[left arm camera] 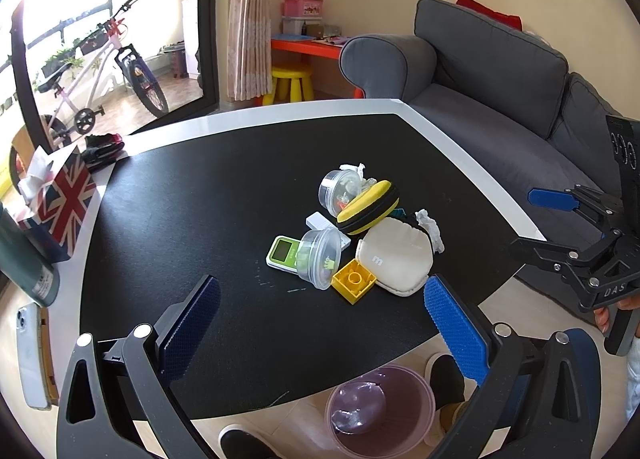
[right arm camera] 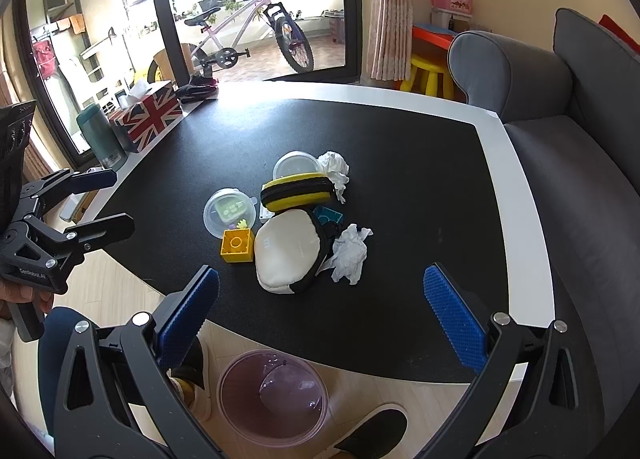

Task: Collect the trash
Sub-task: 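Reach the left tool to the clear plastic container and grasp it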

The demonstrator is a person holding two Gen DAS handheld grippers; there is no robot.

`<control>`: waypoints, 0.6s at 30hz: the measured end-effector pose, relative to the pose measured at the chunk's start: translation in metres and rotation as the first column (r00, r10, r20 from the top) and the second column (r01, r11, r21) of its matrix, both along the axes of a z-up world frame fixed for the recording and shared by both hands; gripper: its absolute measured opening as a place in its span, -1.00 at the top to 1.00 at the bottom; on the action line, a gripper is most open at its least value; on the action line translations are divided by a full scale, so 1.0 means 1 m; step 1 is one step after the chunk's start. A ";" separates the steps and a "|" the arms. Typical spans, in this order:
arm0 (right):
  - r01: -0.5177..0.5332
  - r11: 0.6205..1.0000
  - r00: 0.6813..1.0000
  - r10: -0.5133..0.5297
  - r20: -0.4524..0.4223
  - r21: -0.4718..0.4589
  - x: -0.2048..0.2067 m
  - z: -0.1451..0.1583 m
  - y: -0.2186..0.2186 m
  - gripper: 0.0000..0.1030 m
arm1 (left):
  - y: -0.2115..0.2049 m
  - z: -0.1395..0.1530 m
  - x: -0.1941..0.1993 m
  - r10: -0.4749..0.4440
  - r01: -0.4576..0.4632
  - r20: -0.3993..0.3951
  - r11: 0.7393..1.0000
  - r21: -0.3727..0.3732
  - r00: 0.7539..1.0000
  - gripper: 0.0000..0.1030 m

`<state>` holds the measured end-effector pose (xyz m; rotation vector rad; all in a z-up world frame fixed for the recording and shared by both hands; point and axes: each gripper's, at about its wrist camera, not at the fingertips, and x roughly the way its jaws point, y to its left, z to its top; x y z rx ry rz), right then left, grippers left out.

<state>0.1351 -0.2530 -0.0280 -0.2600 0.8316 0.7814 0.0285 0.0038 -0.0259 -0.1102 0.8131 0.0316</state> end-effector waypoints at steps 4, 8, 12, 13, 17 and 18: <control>0.001 1.000 1.000 -0.001 -0.006 -0.002 0.001 -0.002 0.000 -0.94 | 0.004 -0.004 0.010 -0.001 0.001 -0.013 1.000 0.002 1.000 -0.90; 0.003 1.000 1.000 -0.003 -0.014 -0.006 0.002 -0.005 -0.002 -0.94 | 0.011 -0.010 0.023 -0.004 0.004 -0.031 1.000 -0.004 1.000 -0.90; 0.005 1.000 1.000 -0.006 -0.022 -0.008 0.006 -0.007 -0.003 -0.94 | 0.017 -0.016 0.038 -0.014 0.014 -0.057 1.000 0.000 0.998 -0.90; 0.006 1.000 1.000 -0.006 -0.023 -0.009 0.007 -0.008 -0.002 -0.94 | 0.018 -0.017 0.041 -0.019 0.019 -0.063 1.000 -0.002 0.998 -0.90; 0.007 1.000 1.000 -0.007 -0.028 -0.012 0.008 -0.010 -0.002 -0.94 | 0.023 -0.027 0.058 -0.041 0.040 -0.097 0.999 -0.013 0.994 -0.90; 0.007 1.000 1.000 -0.007 -0.028 -0.012 0.009 -0.010 -0.002 -0.94 | 0.023 -0.029 0.062 -0.045 0.044 -0.105 0.999 -0.016 0.993 -0.90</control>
